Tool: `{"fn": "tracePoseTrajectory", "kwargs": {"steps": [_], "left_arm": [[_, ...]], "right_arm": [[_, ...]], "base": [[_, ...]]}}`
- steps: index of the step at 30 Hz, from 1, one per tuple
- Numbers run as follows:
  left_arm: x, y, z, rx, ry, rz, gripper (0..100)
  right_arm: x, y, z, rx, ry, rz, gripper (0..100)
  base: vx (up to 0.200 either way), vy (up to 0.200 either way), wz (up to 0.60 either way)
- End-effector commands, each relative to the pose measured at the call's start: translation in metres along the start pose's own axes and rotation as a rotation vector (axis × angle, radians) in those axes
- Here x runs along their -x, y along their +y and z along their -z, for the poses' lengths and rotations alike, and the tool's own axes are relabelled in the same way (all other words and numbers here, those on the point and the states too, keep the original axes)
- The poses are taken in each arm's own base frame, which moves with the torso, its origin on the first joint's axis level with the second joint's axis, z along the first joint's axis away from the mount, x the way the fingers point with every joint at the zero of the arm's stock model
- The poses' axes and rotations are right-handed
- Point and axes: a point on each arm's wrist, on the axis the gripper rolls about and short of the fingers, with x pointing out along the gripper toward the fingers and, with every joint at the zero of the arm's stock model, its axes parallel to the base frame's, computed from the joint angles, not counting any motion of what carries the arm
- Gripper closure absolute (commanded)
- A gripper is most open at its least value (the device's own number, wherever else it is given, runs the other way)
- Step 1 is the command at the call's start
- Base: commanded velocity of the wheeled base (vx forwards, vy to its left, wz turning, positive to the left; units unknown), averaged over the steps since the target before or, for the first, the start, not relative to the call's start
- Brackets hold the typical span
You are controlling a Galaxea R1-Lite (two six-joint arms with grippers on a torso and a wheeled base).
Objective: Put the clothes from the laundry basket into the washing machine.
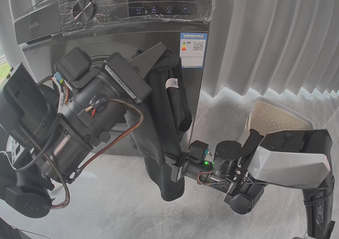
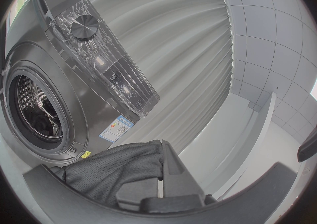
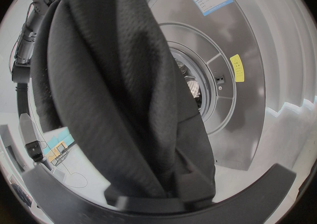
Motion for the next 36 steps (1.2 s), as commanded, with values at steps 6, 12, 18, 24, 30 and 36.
{"fn": "tracePoseTrajectory", "kwargs": {"steps": [6, 12, 18, 24, 30, 36], "left_arm": [[-0.002, 0.013, 0.000, -0.017, -0.001, -0.042, 100], [-0.007, 0.032, 0.011, -0.036, 0.028, -0.106, 100], [-0.016, 0.056, 0.026, -0.056, 0.027, -0.154, 100], [-0.020, 0.078, 0.040, -0.096, 0.028, -0.189, 100], [-0.021, 0.085, 0.051, -0.097, 0.046, -0.195, 100], [-0.017, 0.087, 0.056, -0.100, 0.065, -0.200, 100]], "right_arm": [[0.044, 0.032, -0.025, 0.003, 0.044, -0.063, 100], [0.078, 0.057, -0.043, 0.015, 0.064, -0.146, 100], [0.101, 0.068, -0.043, 0.032, 0.107, -0.215, 100], [0.110, 0.077, -0.059, 0.044, 0.062, -0.274, 100], [0.113, 0.080, -0.068, 0.045, 0.037, -0.321, 100], [0.110, 0.078, -0.073, 0.051, 0.015, -0.321, 100]], "base": [[0.000, 0.000, 0.00], [0.000, 0.000, 0.00], [0.000, 0.000, 0.00], [0.000, 0.000, 0.00], [0.000, 0.000, 0.00], [0.000, 0.000, 0.00]]}}
